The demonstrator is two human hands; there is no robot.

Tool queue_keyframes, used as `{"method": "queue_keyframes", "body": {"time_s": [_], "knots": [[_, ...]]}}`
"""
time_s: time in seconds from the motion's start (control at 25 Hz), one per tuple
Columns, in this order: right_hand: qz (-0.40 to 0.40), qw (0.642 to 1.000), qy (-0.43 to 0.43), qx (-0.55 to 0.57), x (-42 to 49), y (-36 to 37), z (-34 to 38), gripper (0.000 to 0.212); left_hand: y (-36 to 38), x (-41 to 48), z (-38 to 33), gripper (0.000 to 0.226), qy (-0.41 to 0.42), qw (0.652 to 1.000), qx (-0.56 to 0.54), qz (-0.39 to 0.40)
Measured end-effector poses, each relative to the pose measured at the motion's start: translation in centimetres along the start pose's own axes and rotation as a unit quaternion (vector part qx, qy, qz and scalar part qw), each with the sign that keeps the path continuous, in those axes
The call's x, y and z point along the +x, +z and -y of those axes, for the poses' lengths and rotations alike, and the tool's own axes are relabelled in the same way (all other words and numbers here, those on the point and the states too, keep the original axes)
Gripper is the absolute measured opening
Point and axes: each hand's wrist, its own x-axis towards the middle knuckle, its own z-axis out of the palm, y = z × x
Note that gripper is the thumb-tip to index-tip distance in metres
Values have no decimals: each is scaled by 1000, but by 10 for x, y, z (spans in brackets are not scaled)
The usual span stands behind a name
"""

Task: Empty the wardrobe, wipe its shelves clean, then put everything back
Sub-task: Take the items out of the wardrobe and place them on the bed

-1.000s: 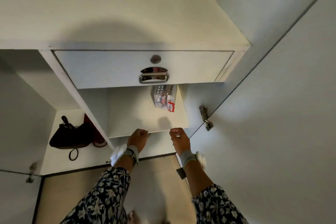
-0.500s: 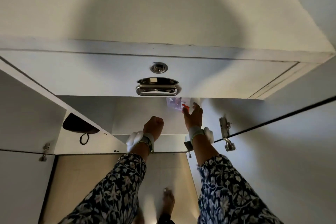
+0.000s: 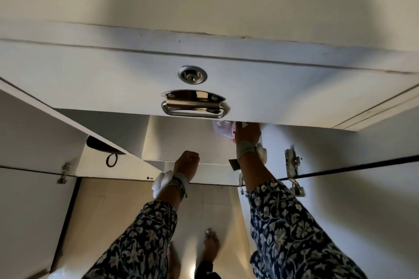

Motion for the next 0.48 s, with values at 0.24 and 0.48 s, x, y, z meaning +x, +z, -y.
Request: {"method": "queue_keyframes", "body": {"time_s": [0.24,0.48], "knots": [[5,983,-112,-144,-60,-21,-13,44,5,-19,-15,24,44,998,-26,-32],[69,919,-232,-310,-102,-14,-24,51,5,-27,-34,71,67,991,-112,-10]]}}
